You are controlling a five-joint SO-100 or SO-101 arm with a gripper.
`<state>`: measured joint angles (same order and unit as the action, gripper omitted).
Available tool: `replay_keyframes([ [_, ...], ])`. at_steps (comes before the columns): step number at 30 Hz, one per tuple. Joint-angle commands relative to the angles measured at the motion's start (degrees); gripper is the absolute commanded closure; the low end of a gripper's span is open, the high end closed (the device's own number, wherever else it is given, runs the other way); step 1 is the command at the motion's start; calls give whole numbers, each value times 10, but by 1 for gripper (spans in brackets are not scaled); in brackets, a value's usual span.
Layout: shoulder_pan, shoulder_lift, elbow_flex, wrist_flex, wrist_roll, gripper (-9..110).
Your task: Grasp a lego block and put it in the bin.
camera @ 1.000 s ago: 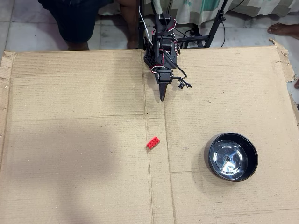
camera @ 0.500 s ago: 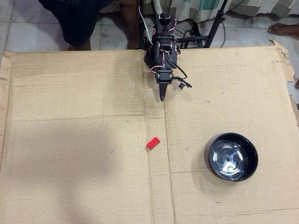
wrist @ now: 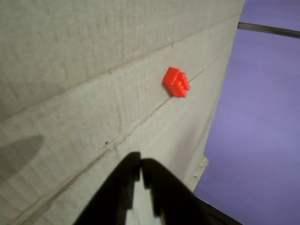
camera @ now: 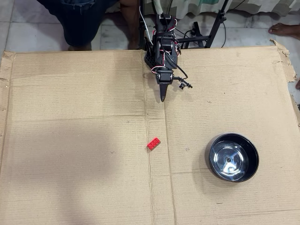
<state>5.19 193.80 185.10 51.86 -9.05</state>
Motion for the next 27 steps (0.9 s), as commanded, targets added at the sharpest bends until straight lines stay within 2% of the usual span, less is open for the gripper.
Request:
replay_keyframes([
  [1, 4, 1, 7, 1, -1, 101],
  [9, 13, -4, -2, 1, 6, 101],
  [16, 10, -70, -91, 1, 20, 101],
  [24, 4, -349, -290, 4, 207, 101],
  [27, 2, -454, -412, 68, 290, 101],
])
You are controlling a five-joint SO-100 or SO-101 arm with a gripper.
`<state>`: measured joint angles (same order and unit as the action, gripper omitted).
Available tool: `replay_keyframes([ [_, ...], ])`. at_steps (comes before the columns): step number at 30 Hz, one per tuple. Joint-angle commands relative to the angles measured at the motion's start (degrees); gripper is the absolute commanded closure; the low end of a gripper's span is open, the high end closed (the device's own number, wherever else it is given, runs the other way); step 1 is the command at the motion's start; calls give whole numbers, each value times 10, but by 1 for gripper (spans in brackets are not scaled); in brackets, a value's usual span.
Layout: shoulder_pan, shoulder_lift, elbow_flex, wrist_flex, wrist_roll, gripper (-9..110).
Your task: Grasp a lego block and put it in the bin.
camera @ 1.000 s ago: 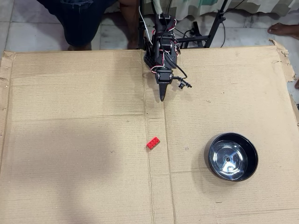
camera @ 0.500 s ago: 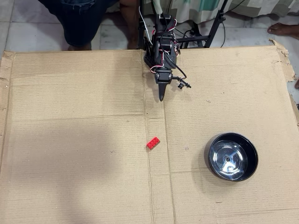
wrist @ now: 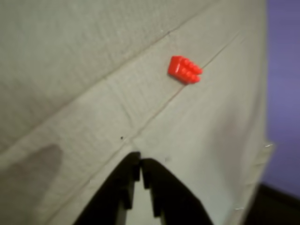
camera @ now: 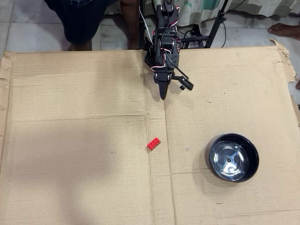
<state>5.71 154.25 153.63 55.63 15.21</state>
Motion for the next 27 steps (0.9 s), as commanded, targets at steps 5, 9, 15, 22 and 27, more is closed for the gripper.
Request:
replay_keyframes([
  [5, -17, -197, -311, 163, 197, 101],
  [9, -18, -274, -416, 221, 312, 101],
  [15, -14, -341, -503, 236, 467, 101],
  [22, -10, -417, -550, 236, 647, 101],
  [27, -8, -477, -593, 236, 764, 101],
])
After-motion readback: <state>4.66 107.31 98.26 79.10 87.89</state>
